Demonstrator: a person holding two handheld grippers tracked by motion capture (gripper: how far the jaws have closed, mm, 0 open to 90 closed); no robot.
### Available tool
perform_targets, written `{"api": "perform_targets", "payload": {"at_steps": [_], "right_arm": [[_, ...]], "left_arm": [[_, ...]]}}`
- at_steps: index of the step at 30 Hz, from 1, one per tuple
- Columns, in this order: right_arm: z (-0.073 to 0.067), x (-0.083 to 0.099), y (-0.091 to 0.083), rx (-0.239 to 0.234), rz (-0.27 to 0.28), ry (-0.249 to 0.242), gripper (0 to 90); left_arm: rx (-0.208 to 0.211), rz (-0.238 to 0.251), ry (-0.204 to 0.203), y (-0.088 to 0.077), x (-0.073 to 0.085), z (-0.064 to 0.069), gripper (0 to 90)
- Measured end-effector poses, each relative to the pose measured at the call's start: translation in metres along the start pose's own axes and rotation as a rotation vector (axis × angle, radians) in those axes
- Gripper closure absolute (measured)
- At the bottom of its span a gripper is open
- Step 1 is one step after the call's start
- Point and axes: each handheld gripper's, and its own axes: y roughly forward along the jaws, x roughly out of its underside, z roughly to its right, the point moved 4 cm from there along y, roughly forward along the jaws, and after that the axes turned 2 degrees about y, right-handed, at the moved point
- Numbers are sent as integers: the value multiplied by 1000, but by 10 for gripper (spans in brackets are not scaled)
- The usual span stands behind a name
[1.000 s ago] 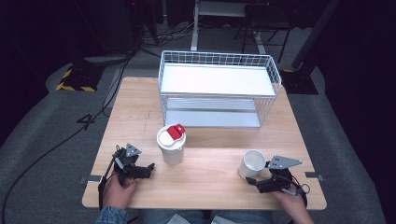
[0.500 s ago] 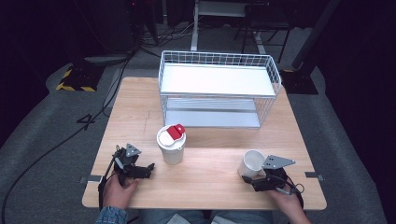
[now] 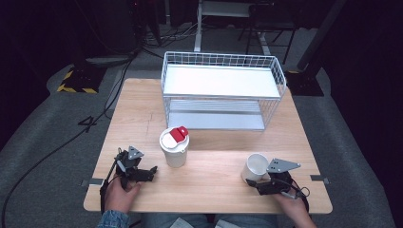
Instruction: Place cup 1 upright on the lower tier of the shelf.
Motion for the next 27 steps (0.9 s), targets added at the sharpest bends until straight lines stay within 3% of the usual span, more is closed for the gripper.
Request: {"api": "perform_targets", "payload": {"at_steps": [9,17,27], "right_arm": [[-2,-6,-2,9,21,-6,244],[-1,-27,-6,11,51,7,244],[2,-53,-3,7,47,8,244]], "left_arm": [[-1,-1,0,0,0,0,7],[0,0,0,0,0,0,7],[0,0,0,0,0,0,6]]}}
